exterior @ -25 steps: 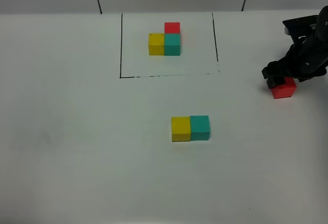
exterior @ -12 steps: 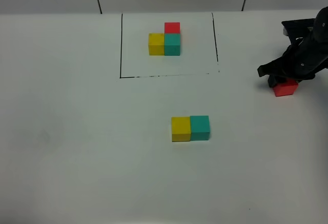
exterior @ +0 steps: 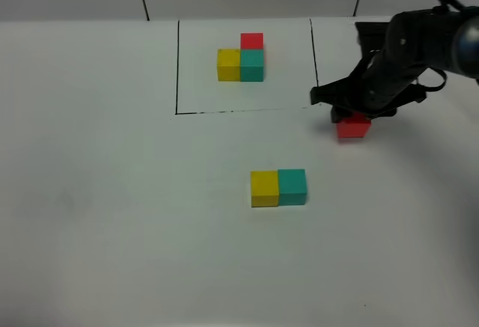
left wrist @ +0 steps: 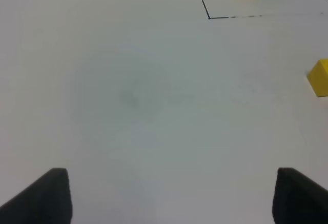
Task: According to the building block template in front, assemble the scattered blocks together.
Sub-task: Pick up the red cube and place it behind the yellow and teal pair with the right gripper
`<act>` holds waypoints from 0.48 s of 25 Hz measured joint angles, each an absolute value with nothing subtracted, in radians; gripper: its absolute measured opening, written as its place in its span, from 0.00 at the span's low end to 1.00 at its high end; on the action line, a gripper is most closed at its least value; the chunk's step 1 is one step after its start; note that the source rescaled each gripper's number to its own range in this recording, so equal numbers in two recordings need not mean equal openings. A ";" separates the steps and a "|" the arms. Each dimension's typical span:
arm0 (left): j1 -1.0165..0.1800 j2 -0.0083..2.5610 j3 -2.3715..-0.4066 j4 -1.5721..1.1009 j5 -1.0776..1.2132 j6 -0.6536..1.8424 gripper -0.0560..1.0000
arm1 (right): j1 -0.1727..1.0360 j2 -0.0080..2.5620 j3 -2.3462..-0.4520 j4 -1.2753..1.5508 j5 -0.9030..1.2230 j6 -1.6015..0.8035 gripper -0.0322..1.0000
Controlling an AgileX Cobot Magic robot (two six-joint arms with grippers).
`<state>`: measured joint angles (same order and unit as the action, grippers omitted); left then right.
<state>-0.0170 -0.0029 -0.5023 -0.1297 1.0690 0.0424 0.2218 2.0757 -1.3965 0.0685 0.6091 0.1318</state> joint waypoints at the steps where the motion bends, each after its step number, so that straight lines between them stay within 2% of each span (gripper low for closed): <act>1: -0.017 -0.003 -0.502 -0.130 1.069 0.042 0.75 | 0.250 2.076 -1.396 0.033 0.612 0.188 0.05; 7: -0.017 -0.003 -0.502 -0.130 1.069 0.042 0.75 | 0.398 2.076 -1.433 -0.141 0.666 0.436 0.05; 12: -0.017 -0.003 -0.502 -0.130 1.069 0.042 0.75 | 0.457 2.076 -1.457 -0.165 0.673 0.521 0.05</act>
<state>-0.0170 -0.0029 -0.5023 -0.1297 1.0690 0.0424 0.4568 2.0757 -1.4573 -0.1650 0.6728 0.5214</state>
